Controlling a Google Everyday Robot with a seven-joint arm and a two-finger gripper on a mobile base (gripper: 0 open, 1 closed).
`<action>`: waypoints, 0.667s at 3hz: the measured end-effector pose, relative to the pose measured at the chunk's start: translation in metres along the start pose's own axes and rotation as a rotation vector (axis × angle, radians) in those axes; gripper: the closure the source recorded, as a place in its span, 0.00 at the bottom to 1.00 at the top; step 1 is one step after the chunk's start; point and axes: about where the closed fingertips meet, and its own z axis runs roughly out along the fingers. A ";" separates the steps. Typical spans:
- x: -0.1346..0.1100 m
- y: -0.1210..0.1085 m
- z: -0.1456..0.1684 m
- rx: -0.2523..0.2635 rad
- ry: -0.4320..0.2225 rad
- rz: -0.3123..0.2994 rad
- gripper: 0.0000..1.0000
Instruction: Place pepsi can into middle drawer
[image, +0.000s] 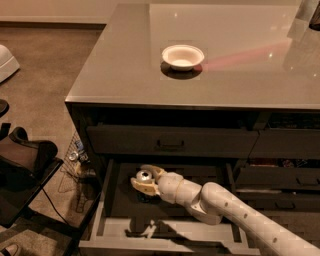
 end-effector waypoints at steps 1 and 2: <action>0.031 -0.021 0.012 -0.094 -0.026 -0.041 1.00; 0.057 -0.028 0.022 -0.174 -0.027 -0.077 1.00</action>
Offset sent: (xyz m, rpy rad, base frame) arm 0.0269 0.0058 -0.1043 0.0126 -0.1251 0.2709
